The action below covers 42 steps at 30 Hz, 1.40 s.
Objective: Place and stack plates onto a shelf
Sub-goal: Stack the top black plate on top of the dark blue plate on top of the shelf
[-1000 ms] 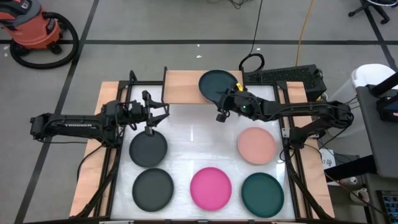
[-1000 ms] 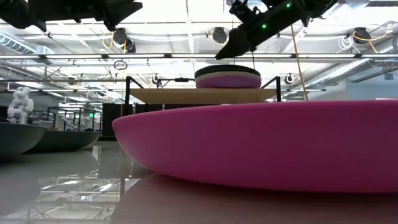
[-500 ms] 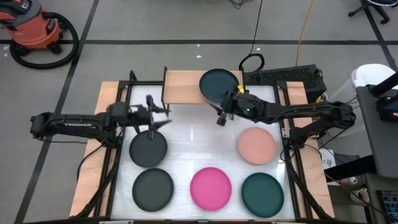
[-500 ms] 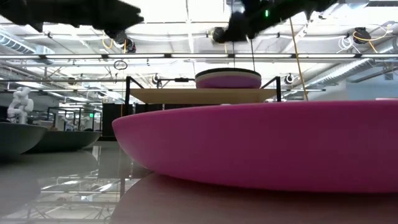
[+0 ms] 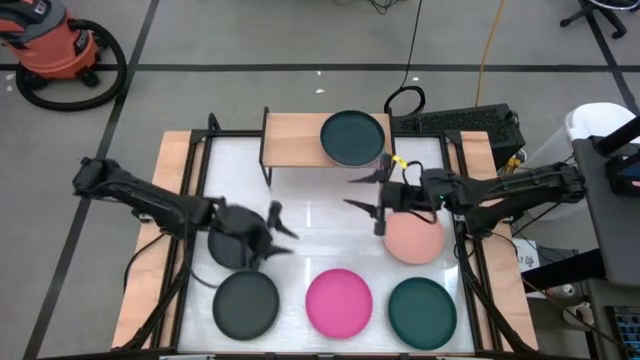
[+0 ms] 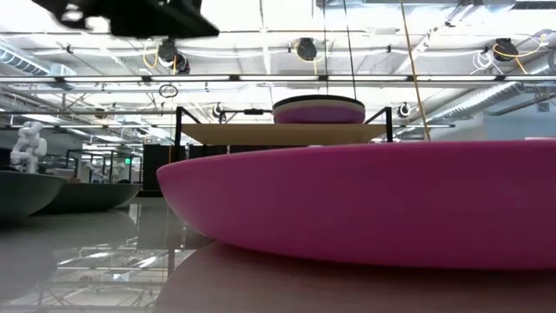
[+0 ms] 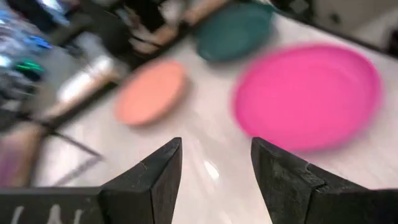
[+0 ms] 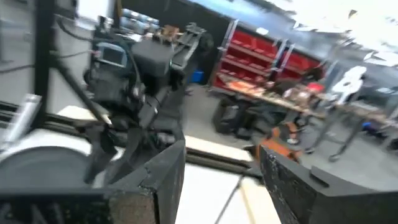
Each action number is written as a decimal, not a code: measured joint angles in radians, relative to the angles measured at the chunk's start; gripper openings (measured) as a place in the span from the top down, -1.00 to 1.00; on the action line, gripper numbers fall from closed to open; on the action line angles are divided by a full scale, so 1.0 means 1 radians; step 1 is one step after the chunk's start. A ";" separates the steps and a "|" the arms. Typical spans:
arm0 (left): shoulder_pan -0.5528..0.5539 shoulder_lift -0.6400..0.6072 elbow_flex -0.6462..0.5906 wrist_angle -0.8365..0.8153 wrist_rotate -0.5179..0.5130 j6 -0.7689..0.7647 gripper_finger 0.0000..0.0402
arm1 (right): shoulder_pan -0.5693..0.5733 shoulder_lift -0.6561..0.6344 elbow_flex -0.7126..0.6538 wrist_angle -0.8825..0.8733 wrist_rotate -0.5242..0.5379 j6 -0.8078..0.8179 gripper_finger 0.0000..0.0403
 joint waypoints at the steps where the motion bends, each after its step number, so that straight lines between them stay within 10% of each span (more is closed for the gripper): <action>1: -0.021 0.027 0.004 -0.019 -0.002 -0.004 0.02 | 0.014 -0.014 0.000 -0.022 0.000 0.022 0.07; 10: -0.207 0.159 0.046 -0.216 -0.154 -0.112 0.02 | 0.119 -0.058 -0.058 -0.082 0.003 0.119 0.07; 17: -0.201 0.158 0.179 -0.684 -0.280 -0.640 0.02 | 0.129 -0.057 -0.157 0.067 0.005 0.113 0.07; 27: -0.126 0.206 0.172 -0.782 -0.211 -1.010 0.02 | 0.129 -0.058 -0.216 0.164 0.007 0.102 0.07; 42: -0.075 0.340 0.172 -0.823 -0.208 -1.115 0.02 | 0.129 -0.057 -0.217 0.149 0.006 0.116 0.07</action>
